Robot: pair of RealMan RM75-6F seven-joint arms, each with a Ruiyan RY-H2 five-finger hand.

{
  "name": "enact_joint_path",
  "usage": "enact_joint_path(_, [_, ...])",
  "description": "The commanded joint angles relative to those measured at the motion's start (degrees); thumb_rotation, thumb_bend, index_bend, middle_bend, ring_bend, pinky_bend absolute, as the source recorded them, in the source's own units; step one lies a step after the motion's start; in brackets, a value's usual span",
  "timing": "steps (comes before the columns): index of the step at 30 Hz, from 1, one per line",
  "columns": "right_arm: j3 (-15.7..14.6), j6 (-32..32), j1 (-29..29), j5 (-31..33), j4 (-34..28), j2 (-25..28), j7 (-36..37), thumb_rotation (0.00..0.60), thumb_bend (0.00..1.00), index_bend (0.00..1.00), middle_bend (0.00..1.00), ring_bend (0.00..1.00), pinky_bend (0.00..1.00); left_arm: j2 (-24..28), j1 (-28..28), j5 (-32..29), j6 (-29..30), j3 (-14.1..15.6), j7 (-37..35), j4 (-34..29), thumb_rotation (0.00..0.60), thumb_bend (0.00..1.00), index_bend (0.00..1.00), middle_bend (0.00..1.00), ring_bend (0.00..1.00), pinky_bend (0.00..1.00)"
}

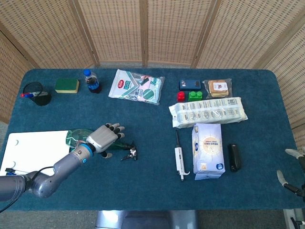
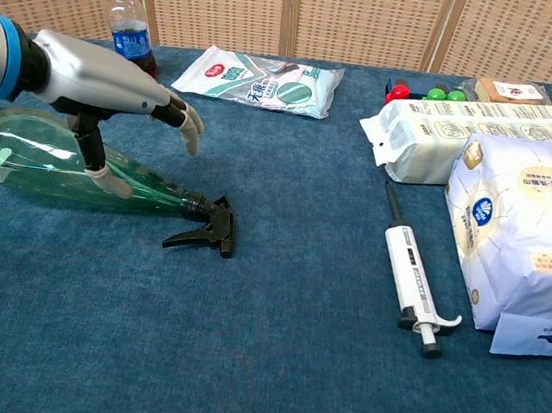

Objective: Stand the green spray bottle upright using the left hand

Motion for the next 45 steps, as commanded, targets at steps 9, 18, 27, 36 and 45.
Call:
enact_joint_path(9, [0.0,0.1,-0.3,0.1,0.3,-0.1,0.5,0.600,0.38,0.25,0.29,0.11,0.17,-3.4,0.4,-2.6,3.6,2.0,1.1,2.5,0.499,0.31,0.20,0.01,0.00,0.19])
enact_joint_path(18, [0.1,0.2,-0.7,0.6,0.6,-0.3,1.2,0.600,0.38,0.25,0.29,0.11,0.17,-6.7,-0.2,-5.2,3.7,3.2,2.7,5.9,0.497,0.31,0.21,0.01,0.00,0.19])
enact_joint_path(27, [0.3,0.7,-1.1,0.8,1.0,-0.3,2.6,0.600,0.38,0.25,0.29,0.11,0.17,-10.2,-0.5,-6.1,6.7,3.9,5.9,8.6,0.553,0.31,0.30,0.11,0.05,0.26])
enact_joint_path(36, [0.5,1.2,-1.4,0.6,0.9,-0.2,4.1,0.600,0.38,0.25,0.29,0.11,0.17,-10.7,-0.7,-5.9,6.9,4.0,7.1,9.5,0.600,0.35,0.49,0.41,0.40,0.59])
enact_joint_path(45, [0.8,1.5,-1.3,0.1,0.7,-0.4,4.5,0.600,0.38,0.25,0.29,0.11,0.17,-8.9,0.4,-3.8,7.3,0.9,1.4,8.5,0.600,0.35,0.52,0.50,0.47,0.66])
